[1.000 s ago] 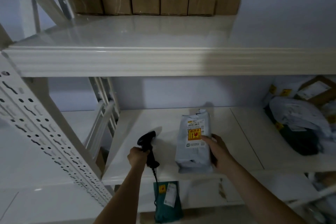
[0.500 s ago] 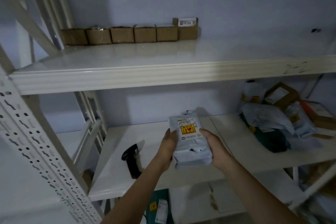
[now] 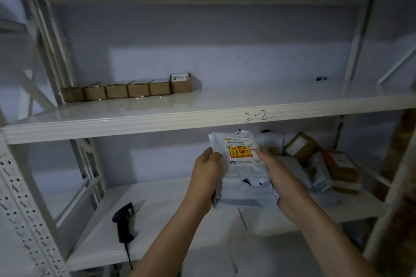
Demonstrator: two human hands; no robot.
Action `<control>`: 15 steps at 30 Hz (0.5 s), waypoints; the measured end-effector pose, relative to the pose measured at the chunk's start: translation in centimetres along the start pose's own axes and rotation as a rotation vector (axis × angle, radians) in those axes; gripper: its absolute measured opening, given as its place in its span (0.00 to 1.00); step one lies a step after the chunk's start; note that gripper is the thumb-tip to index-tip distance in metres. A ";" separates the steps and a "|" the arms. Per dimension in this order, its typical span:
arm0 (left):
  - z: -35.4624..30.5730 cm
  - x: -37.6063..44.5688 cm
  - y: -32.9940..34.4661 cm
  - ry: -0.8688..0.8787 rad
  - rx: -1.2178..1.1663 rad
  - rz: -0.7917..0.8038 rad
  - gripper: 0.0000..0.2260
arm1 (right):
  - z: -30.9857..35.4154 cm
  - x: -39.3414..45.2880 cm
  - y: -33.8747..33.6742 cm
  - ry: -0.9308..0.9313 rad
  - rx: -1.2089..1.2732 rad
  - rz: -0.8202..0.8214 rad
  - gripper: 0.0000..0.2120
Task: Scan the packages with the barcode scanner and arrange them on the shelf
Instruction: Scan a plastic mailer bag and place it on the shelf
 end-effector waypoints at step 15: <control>-10.9 7.7 5.6 0.266 0.094 -0.140 0.13 | 11.9 9.3 -2.9 -0.335 -0.064 0.007 0.06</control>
Point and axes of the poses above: each hand's wrist, its own x-axis towards the middle knuckle, its own y-axis out of the palm, z = x × y, the point moved 2 cm from there along x, towards the middle knuckle, and after that the axes turned 1 degree about y, right-handed, at the moved point
